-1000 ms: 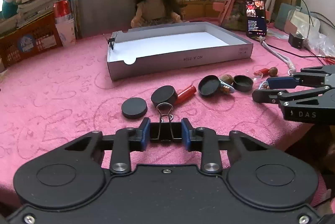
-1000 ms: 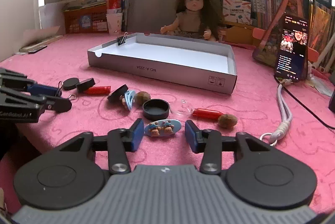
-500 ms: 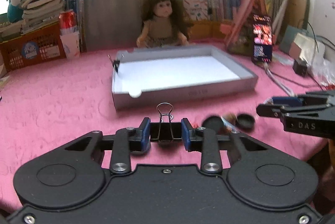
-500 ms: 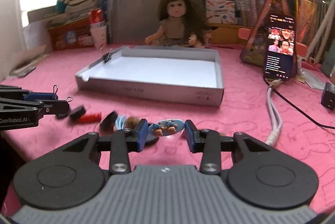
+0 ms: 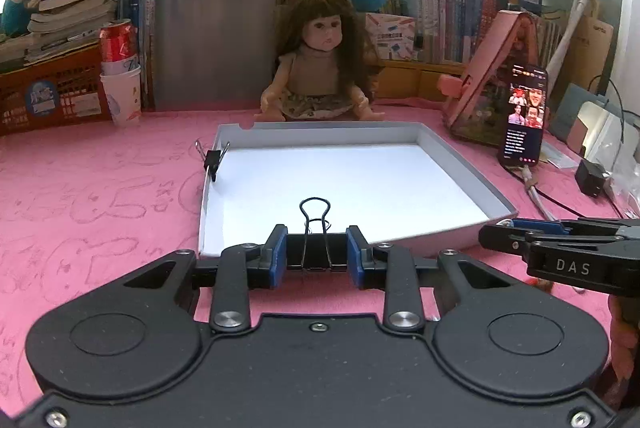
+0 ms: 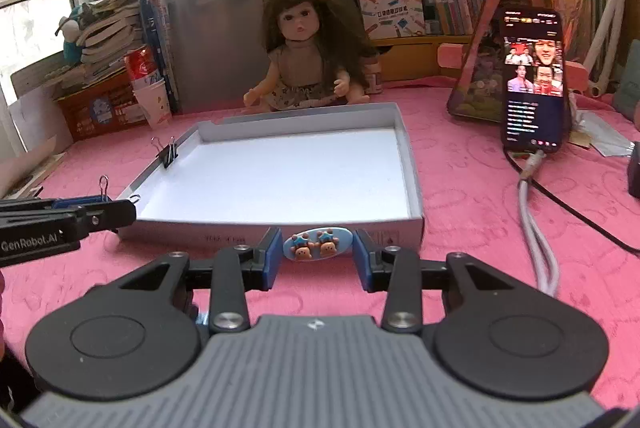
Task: Organize rigid objects
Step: 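Carry both held clips into the white tray and open both tools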
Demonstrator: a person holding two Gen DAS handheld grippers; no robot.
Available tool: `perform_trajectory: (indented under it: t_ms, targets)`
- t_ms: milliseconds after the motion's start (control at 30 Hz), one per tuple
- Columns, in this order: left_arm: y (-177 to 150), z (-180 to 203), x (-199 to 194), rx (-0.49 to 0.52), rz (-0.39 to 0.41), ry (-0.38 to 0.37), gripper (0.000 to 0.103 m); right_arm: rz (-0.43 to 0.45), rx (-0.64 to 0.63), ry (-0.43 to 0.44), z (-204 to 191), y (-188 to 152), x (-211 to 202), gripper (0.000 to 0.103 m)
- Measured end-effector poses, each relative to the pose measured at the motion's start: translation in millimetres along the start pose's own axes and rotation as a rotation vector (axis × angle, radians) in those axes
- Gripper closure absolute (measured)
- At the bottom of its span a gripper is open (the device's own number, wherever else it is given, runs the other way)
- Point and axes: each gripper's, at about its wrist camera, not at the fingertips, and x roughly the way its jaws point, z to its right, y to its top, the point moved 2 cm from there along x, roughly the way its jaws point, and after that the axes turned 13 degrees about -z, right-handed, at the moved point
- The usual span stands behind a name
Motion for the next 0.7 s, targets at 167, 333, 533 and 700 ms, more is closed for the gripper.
perform_trajectory:
  t_ms: [167,333,533,700]
  targets:
    - [15.5,-1.9,19.4,0.001,-0.024,0.02,0.074,-0.025,0.006,-0.004,1.0,20.2,16.1,0.06]
    - [27.2,-6.9,41.0,-0.012,-0.062,0.025,0.074,-0.067,0.031,-0.002,5.8,35.5,34.1,0.06]
    - [33.6,-13.3,63.4,-0.028,-0.1,0.043,0.074,-0.114,0.067,-0.011,12.8,44.8,53.6,0.06]
    - [37.3,-18.3,76.6,-0.035,-0.118,0.063,0.074,-0.137,0.077,-0.037,15.8,48.6,65.7,0.06]
